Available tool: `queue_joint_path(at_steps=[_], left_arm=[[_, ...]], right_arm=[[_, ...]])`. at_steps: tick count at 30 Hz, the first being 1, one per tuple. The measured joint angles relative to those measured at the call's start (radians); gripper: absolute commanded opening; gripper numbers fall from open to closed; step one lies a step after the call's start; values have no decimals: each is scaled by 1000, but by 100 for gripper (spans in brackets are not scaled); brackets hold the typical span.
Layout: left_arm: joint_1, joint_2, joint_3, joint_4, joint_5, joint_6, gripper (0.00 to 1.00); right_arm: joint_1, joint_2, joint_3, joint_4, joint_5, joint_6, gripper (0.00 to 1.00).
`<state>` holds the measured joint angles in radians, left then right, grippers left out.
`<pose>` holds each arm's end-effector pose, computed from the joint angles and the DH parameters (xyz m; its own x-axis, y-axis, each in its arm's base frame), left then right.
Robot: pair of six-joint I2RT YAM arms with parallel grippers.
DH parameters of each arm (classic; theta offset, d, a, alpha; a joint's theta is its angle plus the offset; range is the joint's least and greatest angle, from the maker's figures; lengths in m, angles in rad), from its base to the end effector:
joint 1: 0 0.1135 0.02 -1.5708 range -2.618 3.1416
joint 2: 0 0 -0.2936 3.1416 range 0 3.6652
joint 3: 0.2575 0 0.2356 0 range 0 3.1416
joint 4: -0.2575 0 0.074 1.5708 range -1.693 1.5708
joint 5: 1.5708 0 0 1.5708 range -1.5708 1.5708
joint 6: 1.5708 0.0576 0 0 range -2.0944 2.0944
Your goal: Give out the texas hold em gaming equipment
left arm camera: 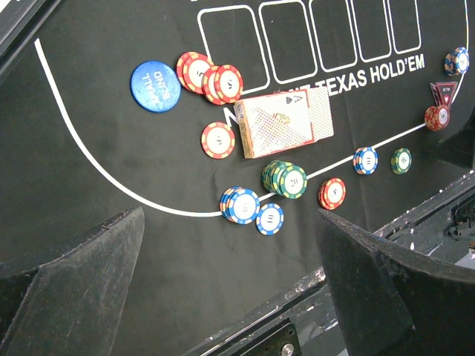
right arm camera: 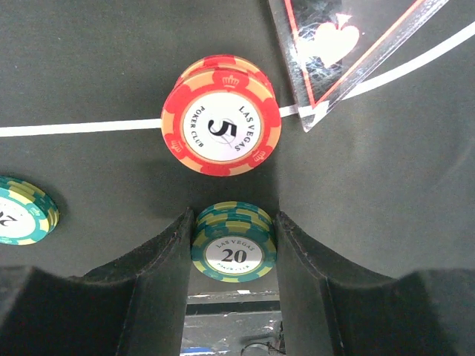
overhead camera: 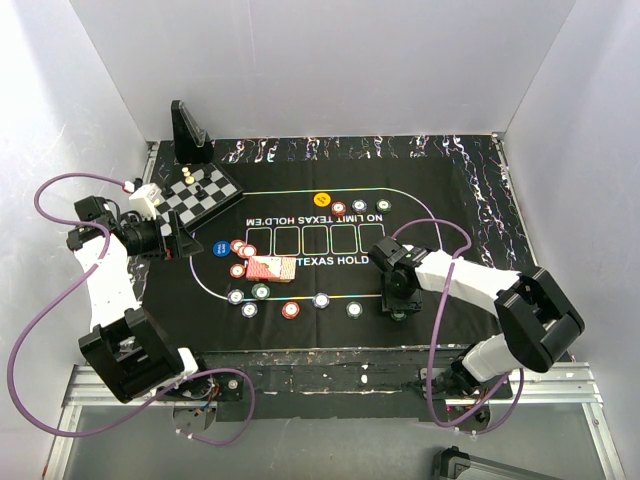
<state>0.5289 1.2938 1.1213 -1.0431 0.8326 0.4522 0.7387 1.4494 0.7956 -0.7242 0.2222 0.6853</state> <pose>0.2060 0.0710 0.3102 -0.7794 -0.1149 -0.6159 0.2480 0.8461 -0.4718 0.1762 0.1433 0.1862 -0.9577 -0.0372 -0.2852 -0.0250 0.9986 -0.0462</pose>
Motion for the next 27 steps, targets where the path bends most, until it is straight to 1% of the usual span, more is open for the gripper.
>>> queue_joint_path(at_steps=[2,3,5,6,11,16,19,21,24,27], left_arm=[[0,0,0,0,0,0,100],[0,0,0,0,0,0,100],[0,0,0,0,0,0,100],[0,0,0,0,0,0,100],[-4,0,0,0,-2,8,100],[-55,-23,0,13,-34,16,100],[-132,-35,0,30,-62,8,100],[-209,-32,0,42,-97,0,100],[-361,-11,2,77,-172,-11,100],[-498,51,32,87,-239,-11,100]], right_arm=[[0,7,0,0,0,2,57],[0,9,0,1,0,5,59],[0,9,0,1,1,11,70],[0,9,0,0,3,14,73],[0,-21,1,-5,8,18,78],[0,-88,51,-52,8,18,79],[0,-134,126,-84,8,14,79],[0,-164,188,-92,7,8,79],[0,-193,266,-89,-1,-12,78],[-2,-200,302,-87,-24,-36,78]])
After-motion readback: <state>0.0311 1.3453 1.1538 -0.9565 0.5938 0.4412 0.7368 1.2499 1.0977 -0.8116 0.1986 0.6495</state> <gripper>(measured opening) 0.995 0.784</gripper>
